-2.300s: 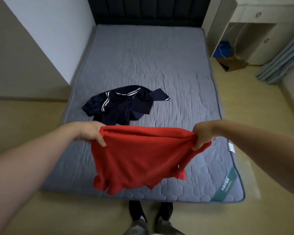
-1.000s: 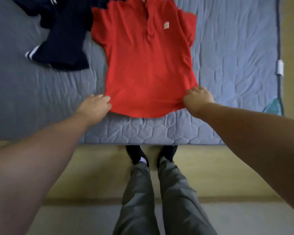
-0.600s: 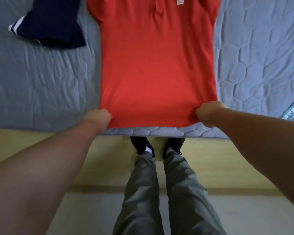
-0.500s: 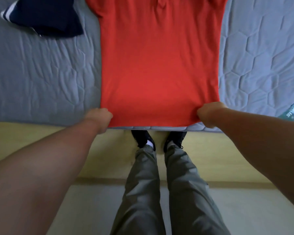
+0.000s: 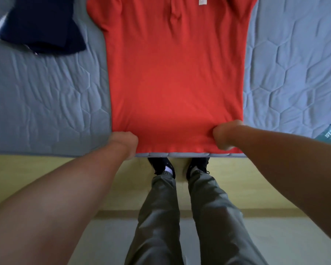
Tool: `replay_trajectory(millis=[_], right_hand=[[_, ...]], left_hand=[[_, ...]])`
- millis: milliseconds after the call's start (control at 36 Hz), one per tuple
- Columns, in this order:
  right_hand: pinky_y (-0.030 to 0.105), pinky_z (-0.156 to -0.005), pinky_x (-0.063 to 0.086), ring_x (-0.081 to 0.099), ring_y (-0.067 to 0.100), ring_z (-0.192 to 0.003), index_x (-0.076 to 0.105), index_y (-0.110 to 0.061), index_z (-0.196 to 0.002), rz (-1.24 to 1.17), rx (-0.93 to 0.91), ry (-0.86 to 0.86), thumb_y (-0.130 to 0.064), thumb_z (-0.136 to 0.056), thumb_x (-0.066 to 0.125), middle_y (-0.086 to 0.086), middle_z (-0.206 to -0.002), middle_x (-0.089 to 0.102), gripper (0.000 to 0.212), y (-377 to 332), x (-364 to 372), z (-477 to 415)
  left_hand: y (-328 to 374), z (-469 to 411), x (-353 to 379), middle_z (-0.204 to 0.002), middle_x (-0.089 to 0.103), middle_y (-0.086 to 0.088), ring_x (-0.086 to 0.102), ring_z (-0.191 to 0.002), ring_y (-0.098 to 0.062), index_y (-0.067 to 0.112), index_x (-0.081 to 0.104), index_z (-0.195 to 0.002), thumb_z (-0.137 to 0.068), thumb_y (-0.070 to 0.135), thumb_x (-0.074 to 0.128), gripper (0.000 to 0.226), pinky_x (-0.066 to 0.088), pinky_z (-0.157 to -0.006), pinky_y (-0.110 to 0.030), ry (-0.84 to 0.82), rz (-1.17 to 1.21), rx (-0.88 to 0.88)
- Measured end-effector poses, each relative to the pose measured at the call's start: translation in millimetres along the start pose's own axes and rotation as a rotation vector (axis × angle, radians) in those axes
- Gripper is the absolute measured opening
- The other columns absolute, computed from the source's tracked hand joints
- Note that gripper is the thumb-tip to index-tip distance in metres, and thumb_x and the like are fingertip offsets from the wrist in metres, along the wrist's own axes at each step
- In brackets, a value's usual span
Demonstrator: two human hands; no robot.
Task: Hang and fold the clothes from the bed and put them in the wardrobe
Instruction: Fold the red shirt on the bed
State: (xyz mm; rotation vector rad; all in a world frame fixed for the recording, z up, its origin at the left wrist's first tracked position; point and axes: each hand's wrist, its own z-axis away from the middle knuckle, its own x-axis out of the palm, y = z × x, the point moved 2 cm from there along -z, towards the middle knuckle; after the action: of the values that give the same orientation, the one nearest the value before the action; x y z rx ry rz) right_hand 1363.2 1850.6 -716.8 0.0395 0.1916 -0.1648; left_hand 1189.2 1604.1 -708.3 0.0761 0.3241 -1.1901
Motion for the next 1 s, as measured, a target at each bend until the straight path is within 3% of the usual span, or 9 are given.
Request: replay_trajectory(millis=[222,361,472,556,667,722,806,889,1000], right_hand=[[0.044,-0.096,0.047,0.056,0.043,-0.120,0.052,-0.001,-0.125,-1.039,0.391,0.653,-0.020,-0.092,0.047,0.027,-0.130,0.058,0.038,83,-95,-21],[0.038,-0.099,0.043,0.056,0.036,-0.124,0.055,-0.002,-0.128,-1.582,0.594,0.876,-0.035,-0.094,0.052,0.021,-0.132,0.061,0.047,162,-152,-57],[0.029,-0.094,0.048,0.062,0.025,-0.116,0.061,-0.006,-0.130,-2.042,0.476,0.940,-0.065,-0.087,0.059,0.010,-0.128,0.066,0.073,208,-185,-79],[0.041,-0.091,0.058,0.069,0.020,-0.098,0.063,-0.012,-0.129,-2.397,0.181,0.797,-0.066,-0.078,0.071,0.006,-0.119,0.071,0.075,228,-200,-89],[0.047,-0.064,0.061,0.075,0.021,-0.079,0.064,-0.013,-0.125,-2.453,-0.006,0.601,-0.036,-0.082,0.080,0.006,-0.103,0.076,0.052,244,-208,-95],[0.035,-0.052,0.058,0.071,0.016,-0.064,0.065,-0.009,-0.119,-2.417,-0.022,0.590,-0.026,-0.085,0.078,0.006,-0.094,0.076,0.040,248,-206,-93],[0.023,-0.049,0.046,0.058,0.016,-0.051,0.061,-0.010,-0.075,-2.396,-0.012,0.781,-0.018,-0.089,0.075,0.007,-0.067,0.065,0.021,266,-199,-88],[0.031,-0.060,0.039,0.046,0.018,-0.068,0.055,-0.015,-0.069,-2.370,-0.039,1.047,-0.011,-0.090,0.071,0.010,-0.072,0.052,0.027,278,-191,-83],[0.027,-0.055,0.035,0.041,0.010,-0.058,0.051,-0.017,-0.067,-2.368,-0.082,1.263,-0.012,-0.091,0.065,-0.001,-0.059,0.046,0.027,273,-180,-74]], left_hand=[[13,-40,-150,-0.123,0.065,-0.014,0.065,-0.113,-0.034,0.014,0.060,-0.117,-0.092,0.020,0.050,0.027,0.054,-0.085,-0.041,0.398,0.206,0.070],[19,-84,-259,-0.127,0.060,-0.013,0.059,-0.118,-0.035,0.016,0.056,-0.123,-0.094,0.016,0.048,0.030,0.051,-0.094,-0.044,0.633,0.446,0.086],[23,-125,-328,-0.132,0.057,-0.011,0.056,-0.123,-0.033,0.016,0.053,-0.132,-0.092,0.012,0.049,0.040,0.045,-0.103,-0.042,0.776,0.589,0.094],[27,-146,-365,-0.136,0.055,-0.010,0.053,-0.126,-0.029,0.016,0.046,-0.142,-0.091,0.008,0.050,0.052,0.041,-0.108,-0.039,0.875,0.638,0.087],[35,-156,-398,-0.139,0.050,-0.009,0.053,-0.127,-0.031,0.019,0.041,-0.144,-0.091,0.010,0.050,0.055,0.042,-0.106,-0.040,1.010,0.649,0.051],[40,-158,-410,-0.138,0.050,-0.008,0.054,-0.125,-0.030,0.020,0.044,-0.140,-0.092,0.014,0.052,0.049,0.043,-0.104,-0.040,1.041,0.678,0.024],[47,-160,-427,-0.138,0.046,-0.008,0.057,-0.118,-0.032,0.018,0.046,-0.135,-0.091,0.020,0.057,0.045,0.046,-0.099,-0.042,1.065,0.683,-0.020],[49,-161,-440,-0.143,0.038,-0.008,0.060,-0.113,-0.031,0.017,0.046,-0.138,-0.088,0.023,0.062,0.053,0.047,-0.095,-0.040,1.100,0.622,-0.067],[54,-164,-456,-0.153,0.034,-0.001,0.055,-0.125,-0.029,0.019,0.044,-0.144,-0.082,0.010,0.060,0.065,0.045,-0.105,-0.039,1.006,0.482,0.022]])
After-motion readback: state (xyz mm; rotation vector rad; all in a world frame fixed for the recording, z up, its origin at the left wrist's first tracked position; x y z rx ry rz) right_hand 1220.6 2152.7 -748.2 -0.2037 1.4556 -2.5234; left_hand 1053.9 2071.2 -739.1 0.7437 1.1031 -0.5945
